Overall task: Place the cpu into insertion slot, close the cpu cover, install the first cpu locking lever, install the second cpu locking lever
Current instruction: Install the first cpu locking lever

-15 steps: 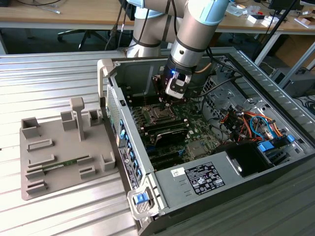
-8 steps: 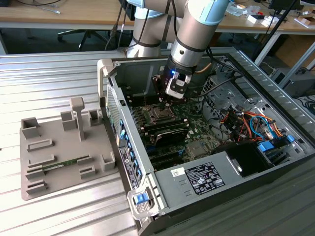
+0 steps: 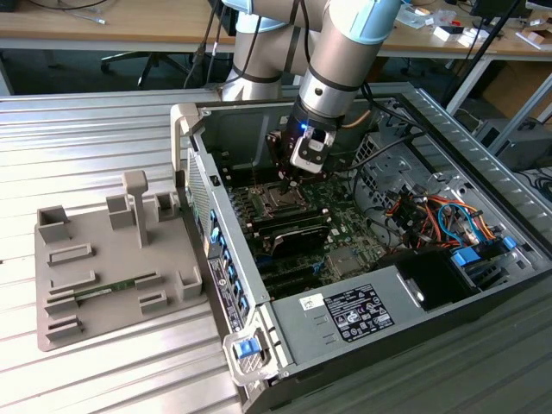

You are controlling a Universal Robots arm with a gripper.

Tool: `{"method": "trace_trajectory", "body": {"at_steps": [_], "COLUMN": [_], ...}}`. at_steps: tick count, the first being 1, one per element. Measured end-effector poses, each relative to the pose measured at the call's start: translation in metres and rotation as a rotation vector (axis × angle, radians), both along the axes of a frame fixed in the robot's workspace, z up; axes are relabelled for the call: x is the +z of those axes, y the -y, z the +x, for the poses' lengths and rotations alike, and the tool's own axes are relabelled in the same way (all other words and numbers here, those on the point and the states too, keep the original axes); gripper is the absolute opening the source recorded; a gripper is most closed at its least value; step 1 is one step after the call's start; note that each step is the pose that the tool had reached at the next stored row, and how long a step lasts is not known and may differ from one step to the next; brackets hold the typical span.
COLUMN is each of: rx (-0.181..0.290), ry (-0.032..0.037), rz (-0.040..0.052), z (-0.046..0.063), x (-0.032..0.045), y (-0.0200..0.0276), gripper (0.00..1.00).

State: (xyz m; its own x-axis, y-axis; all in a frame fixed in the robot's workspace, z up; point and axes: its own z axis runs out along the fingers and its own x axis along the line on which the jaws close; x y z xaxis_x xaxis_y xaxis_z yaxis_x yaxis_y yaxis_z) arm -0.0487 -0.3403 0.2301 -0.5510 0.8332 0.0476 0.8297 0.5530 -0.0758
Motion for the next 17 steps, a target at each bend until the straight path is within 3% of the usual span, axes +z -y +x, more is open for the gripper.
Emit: {"method": "trace_trajectory", "body": {"at_steps": [17], "rx": [0.019], "ry": [0.0], "rz": [0.0], "z": [0.0], "x": [0.0], "y": [0.0], "gripper": [0.1]}}
